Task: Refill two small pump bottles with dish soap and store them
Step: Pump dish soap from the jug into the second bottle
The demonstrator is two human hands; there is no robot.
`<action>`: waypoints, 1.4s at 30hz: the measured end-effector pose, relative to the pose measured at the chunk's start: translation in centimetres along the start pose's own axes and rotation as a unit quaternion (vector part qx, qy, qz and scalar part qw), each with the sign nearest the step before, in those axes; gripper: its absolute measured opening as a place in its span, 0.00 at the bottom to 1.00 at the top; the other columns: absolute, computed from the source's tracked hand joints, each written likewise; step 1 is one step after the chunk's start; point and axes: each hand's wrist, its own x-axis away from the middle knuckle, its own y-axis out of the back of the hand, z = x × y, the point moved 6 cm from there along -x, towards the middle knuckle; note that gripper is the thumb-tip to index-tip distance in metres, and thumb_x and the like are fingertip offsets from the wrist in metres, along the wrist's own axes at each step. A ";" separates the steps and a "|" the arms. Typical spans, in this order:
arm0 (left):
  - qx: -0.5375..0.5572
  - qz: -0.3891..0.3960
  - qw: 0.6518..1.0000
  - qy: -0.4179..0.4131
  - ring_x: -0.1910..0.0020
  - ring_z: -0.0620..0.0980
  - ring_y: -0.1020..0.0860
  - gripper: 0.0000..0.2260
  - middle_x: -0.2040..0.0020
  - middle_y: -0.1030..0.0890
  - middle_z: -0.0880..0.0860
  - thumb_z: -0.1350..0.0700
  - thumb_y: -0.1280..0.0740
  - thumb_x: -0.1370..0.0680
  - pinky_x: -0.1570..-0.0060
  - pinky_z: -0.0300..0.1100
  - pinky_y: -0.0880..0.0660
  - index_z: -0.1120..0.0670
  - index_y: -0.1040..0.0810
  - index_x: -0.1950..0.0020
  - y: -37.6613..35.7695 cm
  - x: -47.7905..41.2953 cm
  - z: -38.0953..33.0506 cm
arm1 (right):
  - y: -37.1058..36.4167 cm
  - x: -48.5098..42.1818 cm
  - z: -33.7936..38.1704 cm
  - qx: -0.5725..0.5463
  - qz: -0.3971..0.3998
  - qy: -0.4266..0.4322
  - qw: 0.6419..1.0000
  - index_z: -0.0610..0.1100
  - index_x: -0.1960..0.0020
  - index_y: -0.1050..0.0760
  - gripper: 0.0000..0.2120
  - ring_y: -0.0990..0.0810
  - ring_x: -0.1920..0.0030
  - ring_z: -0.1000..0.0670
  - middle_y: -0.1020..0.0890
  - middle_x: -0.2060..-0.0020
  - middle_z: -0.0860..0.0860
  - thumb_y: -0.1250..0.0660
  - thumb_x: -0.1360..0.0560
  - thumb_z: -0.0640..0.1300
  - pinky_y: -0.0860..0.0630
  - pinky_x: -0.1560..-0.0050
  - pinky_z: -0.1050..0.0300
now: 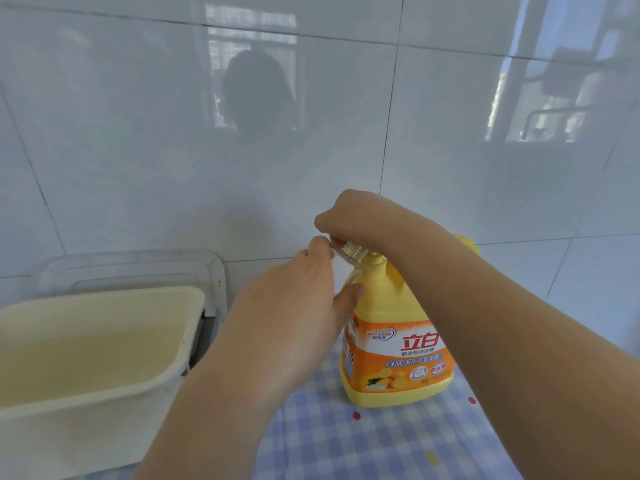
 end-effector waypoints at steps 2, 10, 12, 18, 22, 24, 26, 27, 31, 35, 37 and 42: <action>-0.011 -0.007 1.000 -0.003 0.56 0.46 0.22 0.16 0.49 0.23 0.45 0.37 0.46 0.21 0.62 0.42 0.30 0.46 0.37 0.40 0.0 0.0 -0.1 | 0.1 0.0 0.0 -0.001 -0.004 -0.002 1.000 0.44 0.66 0.28 0.11 0.31 0.72 0.51 0.26 0.72 0.52 0.41 0.26 0.41 0.36 0.71 0.61; 0.013 -0.043 0.999 0.003 0.54 0.47 0.21 0.20 0.43 0.23 0.44 0.37 0.48 0.22 0.60 0.42 0.28 0.45 0.37 0.35 0.7 0.0 -0.4 | 1.3 0.4 0.6 0.002 -0.006 0.005 1.000 0.41 0.59 0.21 0.11 0.23 0.70 0.47 0.19 0.66 0.46 0.41 0.26 0.43 0.31 0.69 0.61; 0.028 -0.042 0.999 0.003 0.52 0.46 0.21 0.19 0.43 0.23 0.43 0.37 0.47 0.22 0.57 0.42 0.25 0.45 0.37 0.35 0.8 0.0 -0.3 | 1.1 0.5 0.6 0.001 0.011 0.002 1.000 0.40 0.56 0.21 0.12 0.23 0.70 0.46 0.20 0.65 0.45 0.41 0.25 0.43 0.32 0.71 0.61; 0.043 -0.034 0.998 0.003 0.52 0.45 0.22 0.18 0.45 0.24 0.43 0.38 0.46 0.21 0.58 0.41 0.27 0.46 0.37 0.37 0.4 -0.1 -0.1 | 0.8 0.6 0.8 0.009 0.038 0.005 0.999 0.38 0.51 0.23 0.11 0.22 0.62 0.44 0.17 0.53 0.42 0.42 0.22 0.42 0.32 0.71 0.61; 0.048 -0.024 0.999 0.005 0.51 0.45 0.23 0.18 0.45 0.24 0.43 0.38 0.45 0.21 0.59 0.40 0.28 0.46 0.38 0.37 0.2 -0.1 0.0 | 0.8 0.6 0.7 0.011 0.044 -0.001 0.999 0.38 0.51 0.23 0.12 0.21 0.64 0.44 0.18 0.54 0.42 0.42 0.22 0.43 0.32 0.71 0.60; 0.050 -0.016 0.999 0.007 0.52 0.45 0.23 0.18 0.46 0.24 0.44 0.38 0.45 0.21 0.62 0.39 0.30 0.46 0.37 0.37 0.1 -0.1 0.0 | 0.7 0.6 0.6 0.007 0.043 -0.003 0.999 0.39 0.53 0.23 0.11 0.22 0.67 0.45 0.19 0.57 0.44 0.42 0.22 0.43 0.32 0.71 0.60; 0.053 -0.010 0.998 0.008 0.53 0.45 0.22 0.18 0.46 0.23 0.44 0.38 0.45 0.21 0.63 0.39 0.29 0.47 0.37 0.37 0.0 -0.1 0.0 | 0.7 0.6 0.6 0.003 0.041 -0.001 0.999 0.39 0.55 0.24 0.10 0.23 0.69 0.46 0.20 0.60 0.45 0.42 0.22 0.43 0.32 0.71 0.61; 0.056 -0.008 0.998 0.009 0.53 0.46 0.22 0.18 0.46 0.23 0.44 0.38 0.45 0.21 0.62 0.40 0.28 0.47 0.37 0.38 0.0 -0.1 0.0 | 0.7 0.6 0.5 0.003 0.038 0.002 0.999 0.39 0.56 0.24 0.10 0.24 0.70 0.46 0.21 0.63 0.45 0.42 0.22 0.43 0.32 0.71 0.61; 0.047 0.024 0.999 0.012 0.52 0.47 0.22 0.17 0.45 0.23 0.45 0.39 0.44 0.21 0.57 0.44 0.25 0.48 0.36 0.39 -0.5 0.0 0.2 | -0.1 0.2 0.2 0.014 0.026 0.014 0.999 0.45 0.66 0.33 0.11 0.36 0.74 0.52 0.32 0.71 0.50 0.41 0.24 0.41 0.39 0.71 0.61; 0.044 0.034 0.998 0.011 0.49 0.46 0.22 0.18 0.41 0.25 0.45 0.39 0.44 0.21 0.56 0.42 0.27 0.48 0.37 0.37 -0.5 0.0 0.2 | -0.3 0.1 0.0 -0.005 0.022 0.017 1.000 0.46 0.66 0.34 0.11 0.39 0.73 0.52 0.33 0.72 0.51 0.41 0.25 0.41 0.41 0.72 0.61; 0.044 0.034 0.998 0.012 0.51 0.46 0.21 0.18 0.41 0.25 0.45 0.39 0.44 0.21 0.55 0.42 0.26 0.47 0.37 0.36 -0.5 0.0 0.2 | -0.2 0.2 0.0 -0.014 0.020 0.018 1.000 0.46 0.66 0.34 0.10 0.38 0.73 0.52 0.33 0.72 0.51 0.40 0.25 0.41 0.41 0.72 0.61; 0.034 0.032 0.999 0.007 0.50 0.47 0.22 0.18 0.41 0.24 0.44 0.39 0.45 0.21 0.55 0.43 0.26 0.47 0.38 0.36 -0.3 0.0 0.2 | -0.2 0.2 0.0 -0.018 0.018 0.015 1.000 0.43 0.66 0.31 0.11 0.36 0.73 0.52 0.29 0.73 0.52 0.41 0.24 0.40 0.39 0.72 0.62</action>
